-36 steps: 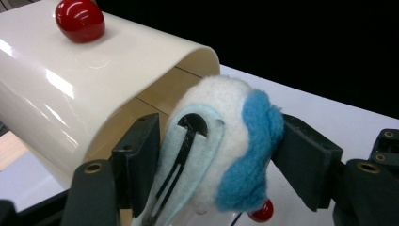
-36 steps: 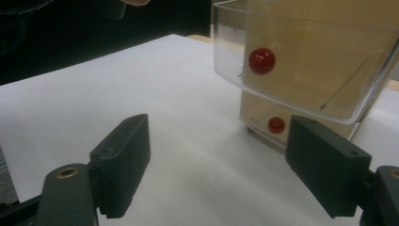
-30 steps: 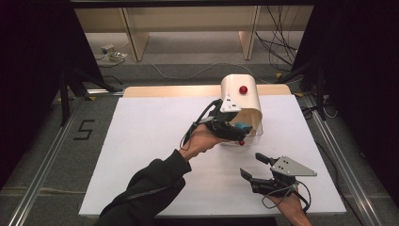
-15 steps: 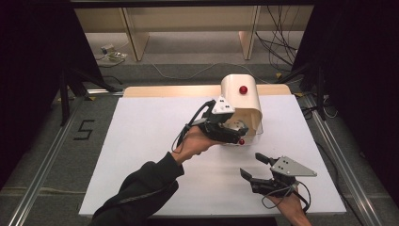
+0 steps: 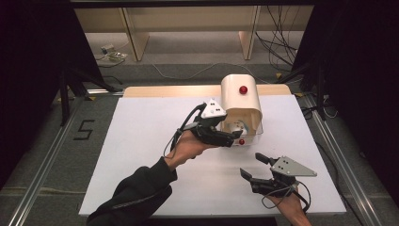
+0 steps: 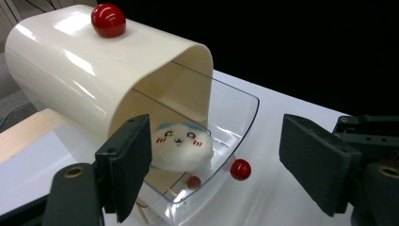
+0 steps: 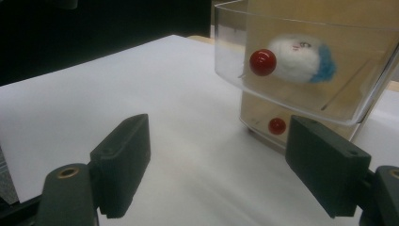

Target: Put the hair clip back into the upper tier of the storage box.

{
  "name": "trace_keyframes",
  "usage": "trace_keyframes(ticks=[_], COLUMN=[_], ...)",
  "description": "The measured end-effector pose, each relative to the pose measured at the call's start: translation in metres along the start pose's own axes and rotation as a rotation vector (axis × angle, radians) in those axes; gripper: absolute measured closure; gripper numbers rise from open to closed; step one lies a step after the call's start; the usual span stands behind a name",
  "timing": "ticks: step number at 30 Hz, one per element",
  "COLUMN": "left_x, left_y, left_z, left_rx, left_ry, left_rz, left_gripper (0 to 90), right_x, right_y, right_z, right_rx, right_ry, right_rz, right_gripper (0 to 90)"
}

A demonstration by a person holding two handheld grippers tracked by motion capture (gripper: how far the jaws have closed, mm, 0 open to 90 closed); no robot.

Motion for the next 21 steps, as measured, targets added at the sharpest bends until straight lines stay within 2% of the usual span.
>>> trace_keyframes(ticks=[7,11,15,18,21], left_x=[0.009,0.015,0.019,0.023,0.027], left_y=[0.002,0.003,0.003,0.004,0.004], left_z=[-0.008,-0.012,-0.015,-0.017,-0.018], left_rx=[-0.002,-0.010,-0.007,-0.005,-0.003], left_ry=[-0.015,-0.013,-0.032,-0.034,-0.034], left_rz=[-0.015,-0.003,-0.022,-0.016,-0.027], left_gripper=[24.1,23.3,23.2,22.9,22.2], right_x=[0.000,0.000,0.001,0.000,0.001], right_y=[0.000,0.000,0.000,0.000,0.000], right_z=[0.000,0.001,0.000,0.001,0.001], right_rx=[0.000,-0.002,0.001,-0.002,0.000], right_ry=[0.005,0.004,0.007,0.003,0.007], right_rz=[-0.006,-0.004,-0.002,-0.005,-0.003], right_gripper=[23.8,23.8,23.8,23.8,23.9])
Point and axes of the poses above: each handheld gripper's, and its own axes: z roughly forward along the jaws, x roughly out of its underside, y roughly to its left, the point moved 8 cm from there along z, roughly forward along the jaws, and after that the axes turned 6 degrees about z, right-handed, at the moved point
